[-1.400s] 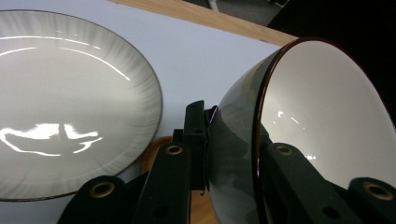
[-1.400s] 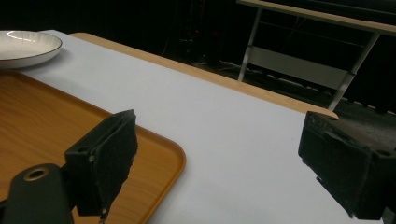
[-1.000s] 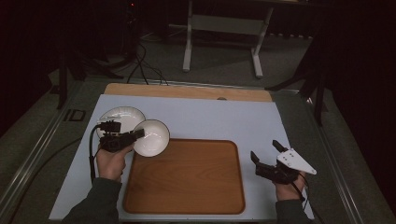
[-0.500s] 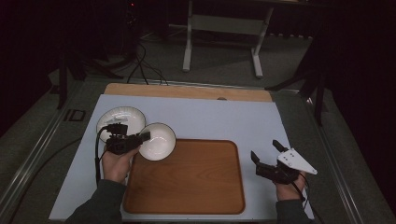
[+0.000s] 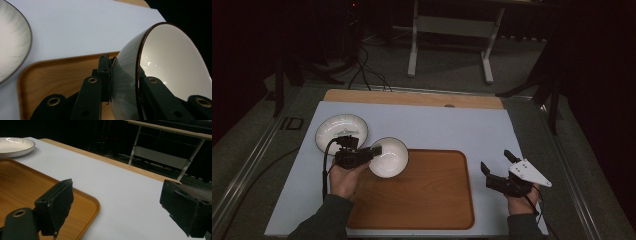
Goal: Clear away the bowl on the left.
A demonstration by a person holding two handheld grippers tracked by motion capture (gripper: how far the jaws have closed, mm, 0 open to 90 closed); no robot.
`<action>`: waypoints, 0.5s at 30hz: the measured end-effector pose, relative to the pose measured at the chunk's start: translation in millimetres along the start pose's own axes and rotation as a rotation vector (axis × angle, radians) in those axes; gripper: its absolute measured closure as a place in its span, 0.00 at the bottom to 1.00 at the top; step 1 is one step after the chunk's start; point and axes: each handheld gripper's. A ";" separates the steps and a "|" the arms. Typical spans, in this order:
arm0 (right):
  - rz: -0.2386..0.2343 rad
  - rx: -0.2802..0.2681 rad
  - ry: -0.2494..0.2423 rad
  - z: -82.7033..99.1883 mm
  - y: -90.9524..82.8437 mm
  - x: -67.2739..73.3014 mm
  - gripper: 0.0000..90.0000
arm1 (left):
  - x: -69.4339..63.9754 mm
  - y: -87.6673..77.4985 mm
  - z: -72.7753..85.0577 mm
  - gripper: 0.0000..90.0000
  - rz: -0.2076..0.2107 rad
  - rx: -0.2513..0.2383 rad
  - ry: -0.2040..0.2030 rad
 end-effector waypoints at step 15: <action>0.000 0.000 -0.002 -0.1 -0.1 -0.2 0.12 | -14.3 11.1 8.0 0.86 0.024 0.045 0.030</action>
Point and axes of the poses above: each handheld gripper's, and its own axes: y roughly forward along the jaws, z roughly out of its underside, x roughly to its left, and after that the axes turned 14 degrees about -z, right-handed
